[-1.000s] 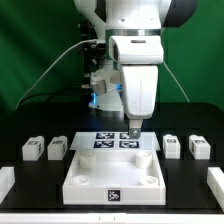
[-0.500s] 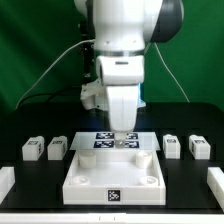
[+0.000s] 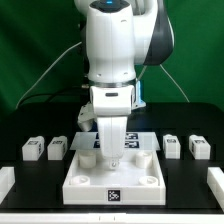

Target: Assemble one leg

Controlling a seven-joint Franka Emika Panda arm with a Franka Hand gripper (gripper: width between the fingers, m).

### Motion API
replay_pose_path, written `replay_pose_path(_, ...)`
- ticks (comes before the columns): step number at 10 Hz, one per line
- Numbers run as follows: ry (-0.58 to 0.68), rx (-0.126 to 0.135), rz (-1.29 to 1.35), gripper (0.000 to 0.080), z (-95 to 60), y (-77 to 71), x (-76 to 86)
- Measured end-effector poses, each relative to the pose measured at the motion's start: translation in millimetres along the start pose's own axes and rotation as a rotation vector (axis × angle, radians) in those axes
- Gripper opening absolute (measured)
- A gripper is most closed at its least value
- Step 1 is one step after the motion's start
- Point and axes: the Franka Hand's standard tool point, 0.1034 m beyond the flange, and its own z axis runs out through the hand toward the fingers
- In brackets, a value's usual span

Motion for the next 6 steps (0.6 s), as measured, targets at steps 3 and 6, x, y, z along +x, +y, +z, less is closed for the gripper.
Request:
replay_pose_path(3, 0.000, 0.000, 0.002, 0.0237, 0.1, -0.2, -0.7)
replay_pose_path(6, 0.000, -0.007, 0.003, 0.0060, -0.8, 1.4, -0.9)
